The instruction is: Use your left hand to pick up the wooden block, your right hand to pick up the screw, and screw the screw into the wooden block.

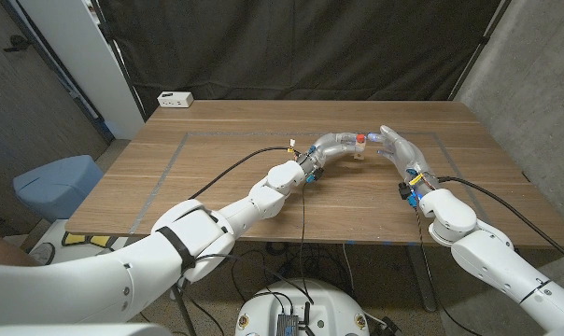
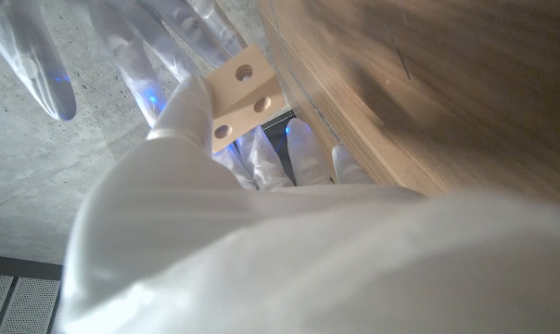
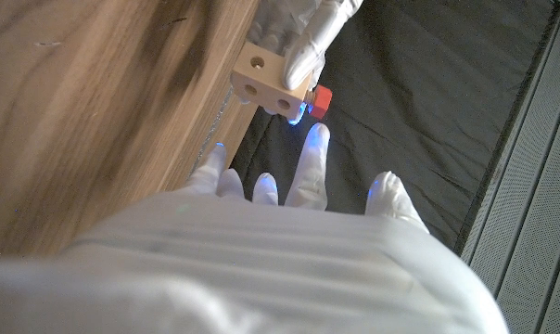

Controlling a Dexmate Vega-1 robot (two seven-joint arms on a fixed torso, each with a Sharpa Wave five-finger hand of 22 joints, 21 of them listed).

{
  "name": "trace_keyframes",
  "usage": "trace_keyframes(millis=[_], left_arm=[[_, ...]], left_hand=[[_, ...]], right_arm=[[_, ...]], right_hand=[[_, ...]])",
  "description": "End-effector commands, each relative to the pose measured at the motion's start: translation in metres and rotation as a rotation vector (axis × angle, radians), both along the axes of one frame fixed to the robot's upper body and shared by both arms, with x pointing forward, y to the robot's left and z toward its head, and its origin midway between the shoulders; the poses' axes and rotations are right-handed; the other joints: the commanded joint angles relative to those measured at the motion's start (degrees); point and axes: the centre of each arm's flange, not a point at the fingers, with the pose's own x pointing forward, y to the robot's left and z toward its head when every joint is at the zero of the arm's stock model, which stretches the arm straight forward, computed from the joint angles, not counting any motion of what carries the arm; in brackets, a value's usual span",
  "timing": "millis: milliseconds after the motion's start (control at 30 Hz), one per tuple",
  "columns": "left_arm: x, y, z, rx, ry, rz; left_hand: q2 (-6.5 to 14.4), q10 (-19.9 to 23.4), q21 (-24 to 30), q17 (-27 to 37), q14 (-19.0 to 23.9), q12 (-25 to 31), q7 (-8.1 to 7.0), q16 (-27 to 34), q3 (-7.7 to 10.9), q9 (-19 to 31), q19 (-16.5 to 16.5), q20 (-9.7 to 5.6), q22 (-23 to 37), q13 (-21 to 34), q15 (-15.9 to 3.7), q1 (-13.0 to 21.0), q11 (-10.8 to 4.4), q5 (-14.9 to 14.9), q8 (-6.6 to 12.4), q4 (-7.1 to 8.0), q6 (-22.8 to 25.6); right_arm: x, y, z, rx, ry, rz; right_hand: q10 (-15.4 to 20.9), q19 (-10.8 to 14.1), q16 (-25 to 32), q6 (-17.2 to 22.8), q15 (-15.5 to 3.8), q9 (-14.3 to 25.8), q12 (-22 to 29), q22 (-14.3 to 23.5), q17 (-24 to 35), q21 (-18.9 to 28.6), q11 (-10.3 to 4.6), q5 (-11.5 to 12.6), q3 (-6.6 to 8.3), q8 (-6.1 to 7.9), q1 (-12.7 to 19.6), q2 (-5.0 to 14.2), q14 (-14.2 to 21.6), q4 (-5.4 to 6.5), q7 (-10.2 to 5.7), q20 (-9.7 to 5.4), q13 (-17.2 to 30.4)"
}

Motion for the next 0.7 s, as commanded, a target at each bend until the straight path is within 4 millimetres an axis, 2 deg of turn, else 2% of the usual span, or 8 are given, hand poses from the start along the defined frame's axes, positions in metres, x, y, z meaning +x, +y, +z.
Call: trace_keyframes(millis=[33, 433, 700], left_arm=[[-0.0017, -0.0012, 0.0005, 0.004, -0.005, -0.004], [-0.0028, -0.0018, 0.0008, 0.006, -0.009, -0.005], [-0.0037, -0.0009, 0.0004, 0.005, -0.010, -0.003]], left_hand=[[3.6, 1.1, 0.5, 0.1, 0.5, 2.1, 2.51, 0.2, 2.45, 0.4, 0.4, 0.19, 0.1, 6.0, -4.87, -1.9, -0.31, 0.3, 0.48, 1.91, 4.8], [3.5, 1.1, 0.5, 0.1, 0.5, 2.1, 2.56, 0.2, 2.47, 0.5, 0.4, 0.20, 0.1, 6.0, -4.91, -2.0, -0.32, 0.3, 0.46, 1.89, 4.8], [3.6, 1.1, 0.5, 0.1, 0.5, 2.1, 2.62, 0.2, 2.42, 0.5, 0.4, 0.19, 0.1, 6.0, -4.94, -2.0, -0.33, 0.3, 0.45, 1.91, 4.8]], right_arm=[[0.0025, -0.0008, 0.0012, -0.003, -0.001, 0.011], [0.0068, 0.0018, 0.0028, -0.028, 0.010, 0.046], [0.0099, 0.0043, 0.0022, -0.031, 0.011, 0.058]], right_hand=[[-1.0, -0.1, -0.2, -1.0, 0.41, 0.1, -0.2, 0.2, 0.1, 0.0, 0.63, 0.0, 0.19, -0.28, 0.0, -0.61, -0.8, 0.30, -0.31, -0.04, 0.3], [-3.5, -1.2, -0.6, -5.6, 1.06, 0.0, -0.5, 0.2, 0.3, -0.2, 0.84, 0.1, -0.18, -1.25, -0.7, -1.09, -2.6, 0.52, -0.93, 0.43, 0.3], [-5.2, -1.8, -0.6, -7.1, 1.17, -0.1, -0.6, 0.2, 0.3, -0.2, 0.64, 0.1, -0.26, -1.23, -0.9, -1.13, -3.2, 0.59, -1.02, 0.50, 0.2]])
